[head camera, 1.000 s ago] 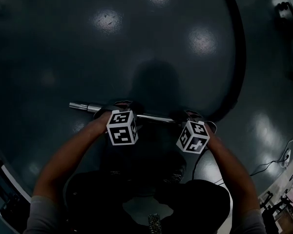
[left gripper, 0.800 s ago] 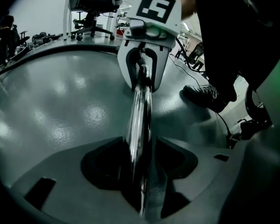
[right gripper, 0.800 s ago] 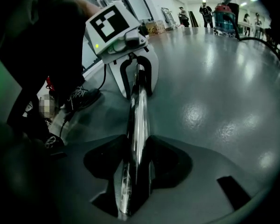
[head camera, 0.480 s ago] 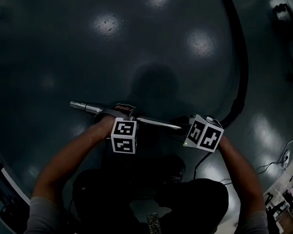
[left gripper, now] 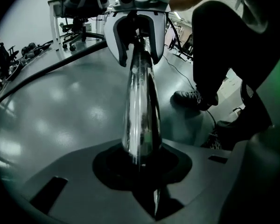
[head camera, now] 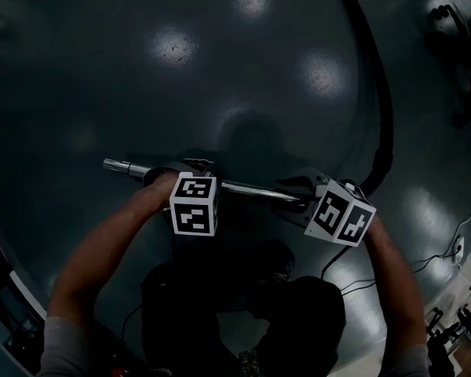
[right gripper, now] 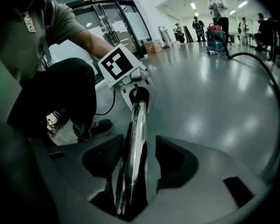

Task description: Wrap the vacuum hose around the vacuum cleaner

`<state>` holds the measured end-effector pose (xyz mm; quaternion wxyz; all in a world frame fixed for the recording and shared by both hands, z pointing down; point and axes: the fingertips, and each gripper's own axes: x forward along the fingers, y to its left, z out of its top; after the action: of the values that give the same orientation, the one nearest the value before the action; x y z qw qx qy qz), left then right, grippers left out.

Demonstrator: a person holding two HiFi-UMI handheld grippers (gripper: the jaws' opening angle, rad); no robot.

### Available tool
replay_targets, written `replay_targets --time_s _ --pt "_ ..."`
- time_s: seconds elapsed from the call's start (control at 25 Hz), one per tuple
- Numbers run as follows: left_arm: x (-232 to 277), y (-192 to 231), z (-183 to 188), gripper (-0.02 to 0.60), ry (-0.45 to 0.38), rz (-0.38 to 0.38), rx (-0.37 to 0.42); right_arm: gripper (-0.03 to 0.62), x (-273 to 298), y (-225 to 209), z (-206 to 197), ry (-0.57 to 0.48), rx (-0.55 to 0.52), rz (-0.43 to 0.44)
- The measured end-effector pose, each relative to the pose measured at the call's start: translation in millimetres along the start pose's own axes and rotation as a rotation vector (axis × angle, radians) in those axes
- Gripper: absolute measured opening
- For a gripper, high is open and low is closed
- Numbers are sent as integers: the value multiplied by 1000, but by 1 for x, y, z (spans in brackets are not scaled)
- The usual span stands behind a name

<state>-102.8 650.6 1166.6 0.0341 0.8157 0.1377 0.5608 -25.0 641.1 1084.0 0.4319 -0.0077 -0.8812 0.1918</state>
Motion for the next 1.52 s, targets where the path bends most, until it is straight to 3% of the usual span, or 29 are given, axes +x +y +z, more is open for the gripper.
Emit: replay_targets --time_s 0.16,0.36,0.56,0.72,0.88,1.08,1.24,1.44,1.52 --pt "-71 -22 29 112 13 -38 -50 218 -76 20 52 -104 44 -74" --pt "-165 -43 62 112 81 -12 -91 218 -205 62 127 -320 118 -220" --pt "-256 -68 111 112 82 9 -144 218 -308 130 150 -388 169 -283" --pt "-334 -77 155 112 102 47 -178 218 -384 172 166 -477 291 -310" --pt "-408 -88 211 112 102 81 -205 216 -451 204 182 -536 348 -379" --pt "-496 -132 270 112 90 86 -239 218 -517 252 219 -624 459 -382" --pt "-563 -133 304 114 67 123 -230 216 -570 255 258 -682 461 -436" --pt "-621 -143 326 114 21 161 -248 216 -596 271 316 -790 584 -325" --pt "-637 -139 331 115 -15 171 -255 216 -599 267 336 -834 623 -320"
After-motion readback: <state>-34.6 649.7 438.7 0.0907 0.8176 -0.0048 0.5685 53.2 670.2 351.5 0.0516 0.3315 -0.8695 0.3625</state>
